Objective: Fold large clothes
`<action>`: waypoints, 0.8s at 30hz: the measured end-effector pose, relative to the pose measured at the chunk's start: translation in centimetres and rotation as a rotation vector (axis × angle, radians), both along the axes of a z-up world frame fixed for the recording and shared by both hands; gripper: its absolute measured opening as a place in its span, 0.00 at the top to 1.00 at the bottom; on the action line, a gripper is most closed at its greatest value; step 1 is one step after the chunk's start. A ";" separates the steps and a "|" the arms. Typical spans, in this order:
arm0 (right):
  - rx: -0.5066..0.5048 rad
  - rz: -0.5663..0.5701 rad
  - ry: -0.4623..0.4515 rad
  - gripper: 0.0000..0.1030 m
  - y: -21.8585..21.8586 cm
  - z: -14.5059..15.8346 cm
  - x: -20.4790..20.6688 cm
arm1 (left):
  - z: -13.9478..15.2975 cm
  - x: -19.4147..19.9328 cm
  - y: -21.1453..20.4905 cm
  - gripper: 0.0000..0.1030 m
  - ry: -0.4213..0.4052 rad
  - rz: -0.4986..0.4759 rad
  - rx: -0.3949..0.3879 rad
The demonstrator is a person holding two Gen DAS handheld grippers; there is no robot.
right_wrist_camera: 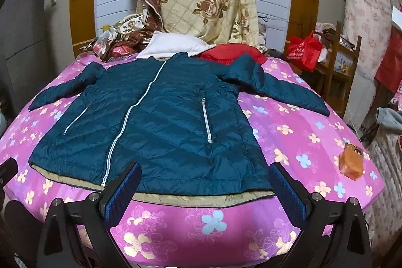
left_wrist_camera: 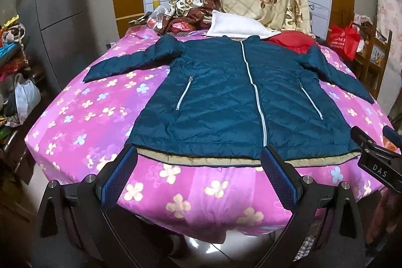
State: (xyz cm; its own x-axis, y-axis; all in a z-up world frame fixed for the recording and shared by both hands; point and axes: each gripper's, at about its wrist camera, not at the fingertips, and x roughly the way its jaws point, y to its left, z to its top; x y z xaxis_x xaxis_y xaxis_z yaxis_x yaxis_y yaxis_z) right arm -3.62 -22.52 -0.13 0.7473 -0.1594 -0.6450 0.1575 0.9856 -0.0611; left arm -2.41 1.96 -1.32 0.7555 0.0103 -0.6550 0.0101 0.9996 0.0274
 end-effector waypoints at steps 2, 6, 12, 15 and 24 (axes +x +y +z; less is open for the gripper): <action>0.001 0.003 0.006 0.03 0.1 -0.1 0.1 | -0.1 0.1 -0.1 0.05 0.004 -0.002 0.007; 0.008 0.011 0.021 0.03 0.2 -0.5 0.2 | -0.4 0.3 -0.1 0.05 0.018 0.001 0.012; 0.010 0.026 0.033 0.03 0.5 -0.9 0.2 | -0.8 0.6 0.0 0.05 0.036 0.007 0.022; 0.008 0.029 0.037 0.03 0.7 -1.0 0.2 | -1.0 0.7 0.0 0.05 0.046 0.010 0.027; 0.002 0.044 0.046 0.03 1.1 -1.5 0.2 | -1.5 1.0 0.0 0.05 0.070 0.012 0.031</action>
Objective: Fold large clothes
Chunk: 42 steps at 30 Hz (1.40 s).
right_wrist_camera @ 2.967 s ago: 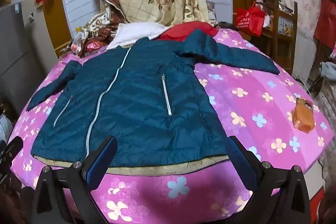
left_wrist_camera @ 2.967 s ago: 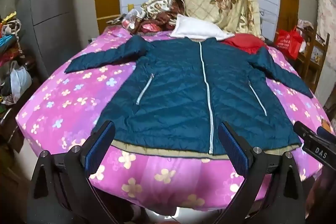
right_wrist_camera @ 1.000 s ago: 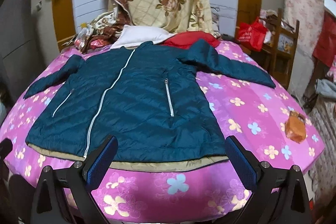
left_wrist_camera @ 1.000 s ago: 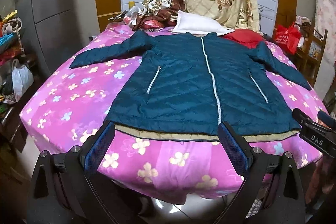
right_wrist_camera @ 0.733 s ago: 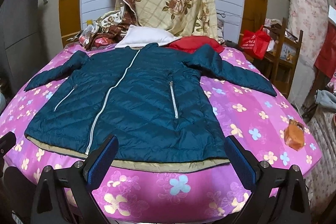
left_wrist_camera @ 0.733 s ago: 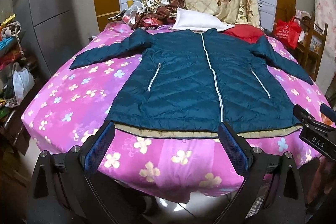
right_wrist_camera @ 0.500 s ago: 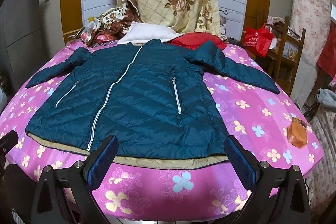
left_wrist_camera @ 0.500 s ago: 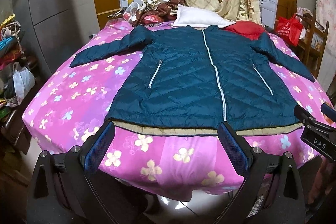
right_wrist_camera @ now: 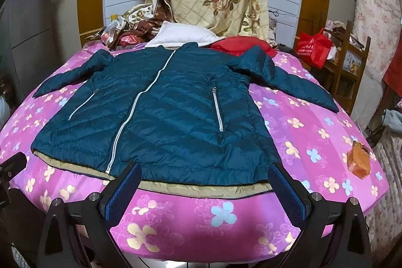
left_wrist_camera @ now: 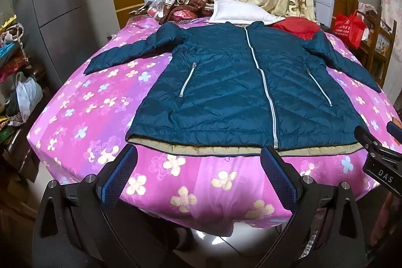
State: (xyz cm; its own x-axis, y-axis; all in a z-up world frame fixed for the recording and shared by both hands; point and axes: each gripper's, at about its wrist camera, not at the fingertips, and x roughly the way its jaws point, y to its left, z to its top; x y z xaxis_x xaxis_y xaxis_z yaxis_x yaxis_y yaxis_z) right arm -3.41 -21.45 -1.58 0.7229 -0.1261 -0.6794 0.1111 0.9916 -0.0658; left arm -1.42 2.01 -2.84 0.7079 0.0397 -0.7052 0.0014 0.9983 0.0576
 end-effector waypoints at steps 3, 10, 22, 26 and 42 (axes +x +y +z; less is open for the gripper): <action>0.004 0.003 0.006 0.03 0.1 -0.2 0.0 | -0.2 0.1 0.2 0.05 0.003 0.004 -0.002; 0.003 0.005 0.008 0.03 0.2 -0.3 0.1 | -0.6 0.3 0.7 0.05 0.014 0.018 -0.006; 0.026 0.020 0.035 0.06 0.1 -1.1 0.5 | -1.4 1.6 1.9 0.05 0.030 0.047 0.003; 0.028 -0.028 0.026 0.06 -1.9 -0.5 0.9 | -1.4 3.2 4.0 0.05 0.018 0.092 0.014; 0.318 -0.278 0.186 0.07 -18.8 -5.6 5.2 | -6.9 14.5 14.4 0.05 0.193 0.116 -0.336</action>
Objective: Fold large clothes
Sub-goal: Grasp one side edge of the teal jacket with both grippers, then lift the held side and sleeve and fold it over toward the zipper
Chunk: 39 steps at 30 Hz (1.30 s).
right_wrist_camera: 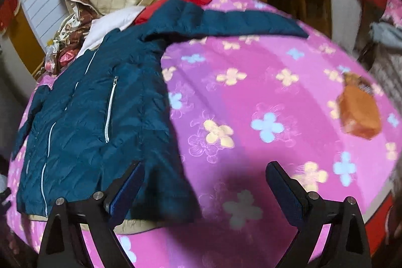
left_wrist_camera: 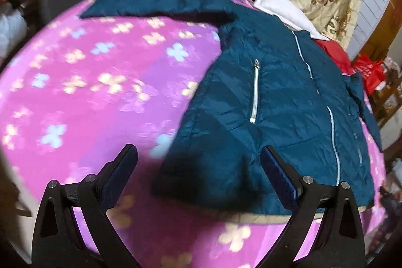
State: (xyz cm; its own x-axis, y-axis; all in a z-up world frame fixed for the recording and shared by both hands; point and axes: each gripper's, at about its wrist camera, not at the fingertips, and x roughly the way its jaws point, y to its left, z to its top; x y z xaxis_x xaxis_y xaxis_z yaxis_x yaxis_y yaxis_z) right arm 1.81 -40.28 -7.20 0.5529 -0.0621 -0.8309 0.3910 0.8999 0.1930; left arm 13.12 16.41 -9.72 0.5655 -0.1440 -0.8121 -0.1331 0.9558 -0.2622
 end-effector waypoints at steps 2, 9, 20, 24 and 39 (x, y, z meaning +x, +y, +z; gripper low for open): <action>0.044 0.017 0.001 0.10 0.1 -0.7 0.7 | -0.7 1.0 -0.3 0.05 0.012 -0.026 -0.051; 0.176 0.092 -0.004 0.21 2.1 -2.3 2.3 | -2.0 4.0 -2.4 0.05 0.050 -0.094 -0.067; 0.252 0.163 -0.004 0.83 4.0 -1.5 1.8 | -1.2 3.1 -4.6 0.80 0.109 -0.116 0.014; 0.256 0.178 -0.002 0.86 3.6 -0.9 -0.4 | -0.8 0.9 -5.8 0.81 0.107 -0.144 0.065; 0.064 0.173 -0.047 0.54 3.1 2.9 -6.8 | 3.6 -6.6 -2.9 0.75 -0.031 -0.065 0.102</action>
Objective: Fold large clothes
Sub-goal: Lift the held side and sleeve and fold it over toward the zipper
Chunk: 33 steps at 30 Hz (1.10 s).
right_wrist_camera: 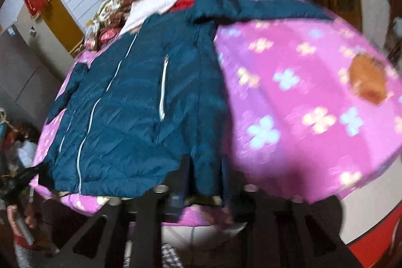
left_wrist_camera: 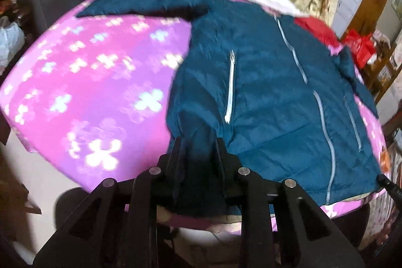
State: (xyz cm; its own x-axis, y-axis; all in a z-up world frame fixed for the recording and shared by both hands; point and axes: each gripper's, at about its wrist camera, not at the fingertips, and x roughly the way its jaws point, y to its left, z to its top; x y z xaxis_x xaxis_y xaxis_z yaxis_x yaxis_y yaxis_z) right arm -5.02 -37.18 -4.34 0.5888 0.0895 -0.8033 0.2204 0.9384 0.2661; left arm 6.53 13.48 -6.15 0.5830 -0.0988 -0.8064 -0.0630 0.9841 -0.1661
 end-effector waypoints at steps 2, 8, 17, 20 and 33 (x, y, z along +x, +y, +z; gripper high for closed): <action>-0.054 -0.028 -0.058 0.38 -0.1 1.7 -0.7 | 1.2 -0.7 0.8 0.66 -0.040 0.020 0.018; -0.106 0.011 -0.197 0.35 1.5 7.1 -0.6 | 4.8 -1.6 4.4 0.36 -0.153 0.120 0.040; -0.032 0.301 -0.268 0.35 12.2 9.2 7.6 | 6.5 7.0 12.2 0.31 -0.139 0.238 -0.179; -0.068 0.353 -0.259 0.35 15.7 7.4 10.4 | 5.5 11.3 15.5 0.31 -0.115 0.302 -0.278; -0.079 0.312 -0.126 0.35 17.1 -1.6 18.3 | -3.0 26.3 23.7 0.31 -0.036 0.433 -0.670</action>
